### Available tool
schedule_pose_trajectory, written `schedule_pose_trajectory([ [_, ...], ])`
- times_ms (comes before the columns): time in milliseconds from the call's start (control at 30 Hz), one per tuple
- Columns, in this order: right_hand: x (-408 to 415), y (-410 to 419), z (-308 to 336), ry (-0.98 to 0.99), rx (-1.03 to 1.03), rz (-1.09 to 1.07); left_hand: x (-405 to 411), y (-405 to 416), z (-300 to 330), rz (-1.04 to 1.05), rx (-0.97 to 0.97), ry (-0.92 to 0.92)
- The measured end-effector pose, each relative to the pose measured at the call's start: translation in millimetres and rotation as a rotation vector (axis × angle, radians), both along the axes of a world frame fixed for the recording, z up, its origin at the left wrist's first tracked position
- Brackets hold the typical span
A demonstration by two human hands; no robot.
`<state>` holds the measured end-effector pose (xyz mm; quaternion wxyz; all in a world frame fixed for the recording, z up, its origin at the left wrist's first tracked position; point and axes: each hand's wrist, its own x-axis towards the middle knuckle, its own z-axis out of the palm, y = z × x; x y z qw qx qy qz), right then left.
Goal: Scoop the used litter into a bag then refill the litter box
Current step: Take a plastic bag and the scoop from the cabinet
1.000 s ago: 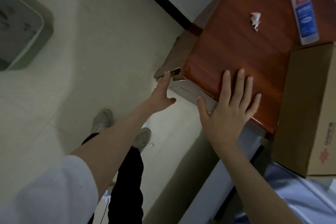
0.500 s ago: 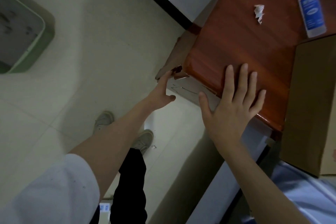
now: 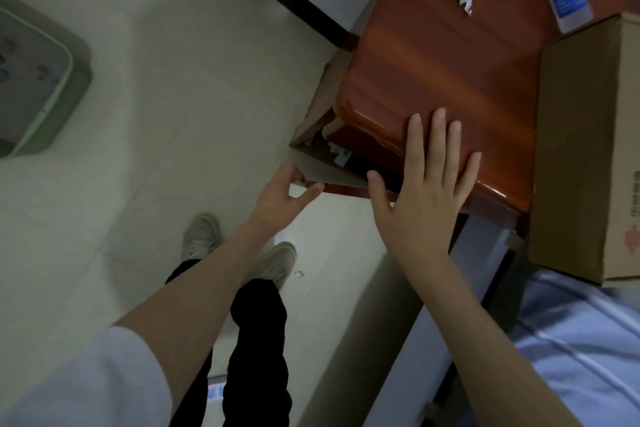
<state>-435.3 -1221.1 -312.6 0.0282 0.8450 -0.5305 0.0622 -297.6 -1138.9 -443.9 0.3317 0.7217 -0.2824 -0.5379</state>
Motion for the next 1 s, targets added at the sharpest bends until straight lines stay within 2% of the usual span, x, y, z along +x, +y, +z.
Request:
schedule_pose_trajectory([
  [133, -5.5, 48.5, -4.9, -0.142, 0.181, -0.001, -12.1, 34.6, 7.5, 0.002, 0.045, 0.015],
  [200, -9.9, 72.2, -14.9, -0.147, 0.290, -0.054, -25.0, 56.3, 12.5, -0.025, 0.108, 0.004],
  [267, -16.1, 87.7, -27.4, -0.191, 0.467, -0.373, -37.0, 73.6, 16.9, -0.052, 0.142, -0.008],
  [367, -25.8, 95.0, -49.6, -0.356, 0.750, -1.090, -44.2, 86.5, 19.8, -0.059, 0.155, 0.004],
  [400, -29.2, 97.7, -57.7, -0.421, 0.841, -1.218, -44.4, 88.8, 18.9, -0.076, 0.163, -0.005],
  [467, -34.9, 105.5, -72.3, -0.634, 0.980, -1.315, -45.0, 93.5, 17.5, -0.133, 0.188, -0.035],
  [533, -39.1, 117.5, -79.1, -0.833, 1.014, -1.341, -49.9, 100.5, 19.7, -0.197, 0.203, -0.051],
  [667, -56.3, 138.4, -77.3, -0.936, 0.965, -1.288, -75.5, 121.4, 29.5, -0.390, 0.256, -0.050],
  [833, -95.8, 154.6, -82.6, -0.831, 0.962, -1.252, -113.0, 142.7, 27.7, -0.426, 0.361, -0.066],
  [1000, -148.9, 174.8, -77.6, -0.613, 0.954, -1.109, -175.8, 169.9, 27.1, -0.511, 0.342, 0.012],
])
